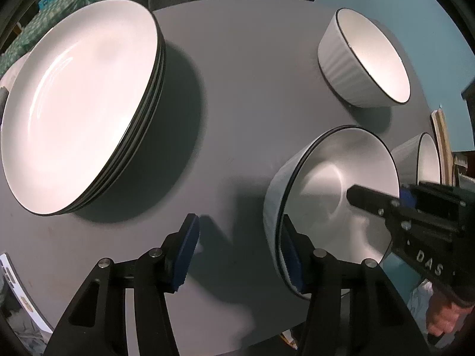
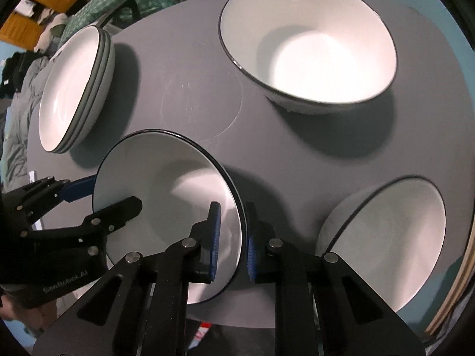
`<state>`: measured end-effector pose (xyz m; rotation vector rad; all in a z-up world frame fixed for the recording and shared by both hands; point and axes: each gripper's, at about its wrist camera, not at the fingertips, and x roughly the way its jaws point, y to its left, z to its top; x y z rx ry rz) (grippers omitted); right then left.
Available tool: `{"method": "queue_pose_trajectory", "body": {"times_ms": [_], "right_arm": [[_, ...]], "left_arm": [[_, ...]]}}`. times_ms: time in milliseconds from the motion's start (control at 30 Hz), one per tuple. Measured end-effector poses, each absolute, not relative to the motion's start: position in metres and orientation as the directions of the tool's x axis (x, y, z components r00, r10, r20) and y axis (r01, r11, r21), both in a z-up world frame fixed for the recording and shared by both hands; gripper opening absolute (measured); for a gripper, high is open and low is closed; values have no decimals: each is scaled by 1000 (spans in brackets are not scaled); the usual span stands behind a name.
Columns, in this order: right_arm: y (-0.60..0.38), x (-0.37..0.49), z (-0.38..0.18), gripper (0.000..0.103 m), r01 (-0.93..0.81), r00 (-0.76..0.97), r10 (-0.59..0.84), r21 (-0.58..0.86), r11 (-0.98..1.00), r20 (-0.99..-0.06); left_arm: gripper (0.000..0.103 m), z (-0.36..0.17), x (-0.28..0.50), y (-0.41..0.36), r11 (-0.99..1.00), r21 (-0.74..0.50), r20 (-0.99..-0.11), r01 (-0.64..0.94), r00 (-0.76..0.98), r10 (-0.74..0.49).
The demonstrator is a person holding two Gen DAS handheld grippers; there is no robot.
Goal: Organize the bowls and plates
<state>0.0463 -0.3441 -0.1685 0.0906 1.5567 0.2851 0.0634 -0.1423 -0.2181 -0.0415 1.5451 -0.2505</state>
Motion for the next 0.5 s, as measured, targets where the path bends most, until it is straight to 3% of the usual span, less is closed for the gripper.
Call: {"method": "queue_pose_trajectory", "body": {"times_ms": [267, 500], "right_arm": [[-353, 28, -170, 15, -74, -19, 280, 280, 957, -960], [-361, 22, -183, 15, -51, -36, 285, 286, 957, -958]], "left_arm": [[53, -222, 73, -149, 971, -181, -983, 156, -14, -181], [43, -226, 75, -159, 970, -185, -983, 156, -23, -184]]}}
